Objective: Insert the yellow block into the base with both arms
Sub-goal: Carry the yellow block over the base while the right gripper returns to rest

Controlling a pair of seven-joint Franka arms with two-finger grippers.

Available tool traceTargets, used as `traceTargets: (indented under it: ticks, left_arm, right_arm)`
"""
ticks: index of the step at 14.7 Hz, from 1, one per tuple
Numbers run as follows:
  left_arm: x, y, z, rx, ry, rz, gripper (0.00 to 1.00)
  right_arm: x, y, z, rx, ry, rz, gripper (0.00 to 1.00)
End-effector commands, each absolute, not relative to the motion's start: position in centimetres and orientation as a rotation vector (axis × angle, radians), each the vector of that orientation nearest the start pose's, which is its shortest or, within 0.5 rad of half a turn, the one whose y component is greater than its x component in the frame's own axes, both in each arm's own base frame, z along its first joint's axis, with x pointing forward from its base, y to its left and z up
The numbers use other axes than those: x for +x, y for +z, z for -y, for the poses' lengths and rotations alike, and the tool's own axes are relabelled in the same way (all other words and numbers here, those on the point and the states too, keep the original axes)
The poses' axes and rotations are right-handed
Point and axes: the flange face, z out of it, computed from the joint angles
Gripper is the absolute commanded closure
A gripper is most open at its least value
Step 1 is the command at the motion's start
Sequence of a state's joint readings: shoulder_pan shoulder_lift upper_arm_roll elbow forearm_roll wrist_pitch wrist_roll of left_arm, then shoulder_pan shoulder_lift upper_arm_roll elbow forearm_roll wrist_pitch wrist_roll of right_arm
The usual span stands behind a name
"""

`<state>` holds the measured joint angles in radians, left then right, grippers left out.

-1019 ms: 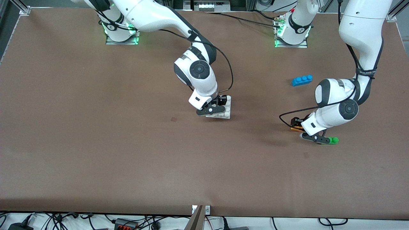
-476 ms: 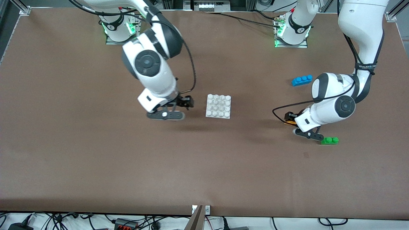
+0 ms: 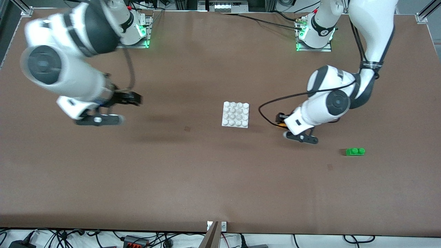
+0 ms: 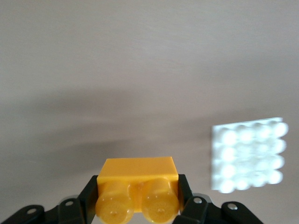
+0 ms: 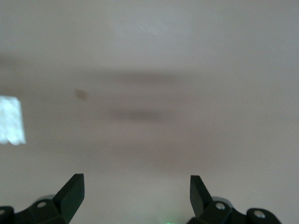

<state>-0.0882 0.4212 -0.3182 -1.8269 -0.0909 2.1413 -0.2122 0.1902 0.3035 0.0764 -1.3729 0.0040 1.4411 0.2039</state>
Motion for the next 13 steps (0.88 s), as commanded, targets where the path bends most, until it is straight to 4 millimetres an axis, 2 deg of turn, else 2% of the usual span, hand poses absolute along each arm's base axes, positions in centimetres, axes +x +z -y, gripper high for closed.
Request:
traceTargets:
  ticks: [1,2,3,6,7,9,10,11,13]
  left_arm:
    - [57.8,30.8,30.4,-3.309,0.277,-0.055,0.34]
    - [57.4,30.7,32.5,-3.307,0.283,-0.030,0.34]
    - [57.1,30.2,33.9,-3.310,0.297,-0.011,0.34]
    - [56.2,28.4,37.5,-3.342,0.222,0.080,0.38]
    - [55.5,27.8,38.7,-3.342,0.211,0.076,0.38]
    - [54.2,27.5,40.5,-3.335,0.200,0.029,0.38]
    - [53.5,27.0,41.4,-3.335,0.166,0.007,0.37]
    - [52.4,25.7,41.9,-3.330,0.146,0.018,0.37]
    - [51.5,24.0,41.8,-3.335,0.111,0.040,0.37]
  right_arm:
    - [59.7,55.7,-7.9,-3.109,0.380,0.161,0.00]
    - [59.5,57.2,-4.6,-3.100,0.335,0.126,0.00]
    - [59.1,58.3,-2.6,-3.101,0.312,0.127,0.00]
    - [58.1,59.1,1.4,-3.111,0.293,0.166,0.00]
    - [56.6,59.8,1.9,-3.121,0.250,0.160,0.00]
    - [54.1,58.5,1.4,-3.142,0.169,0.165,0.00]
    - [53.7,57.6,1.9,-3.139,0.175,0.148,0.00]
    - [53.5,57.3,2.1,-3.138,0.192,0.124,0.00]
    - [53.5,58.5,3.2,-3.137,0.155,0.102,0.00]
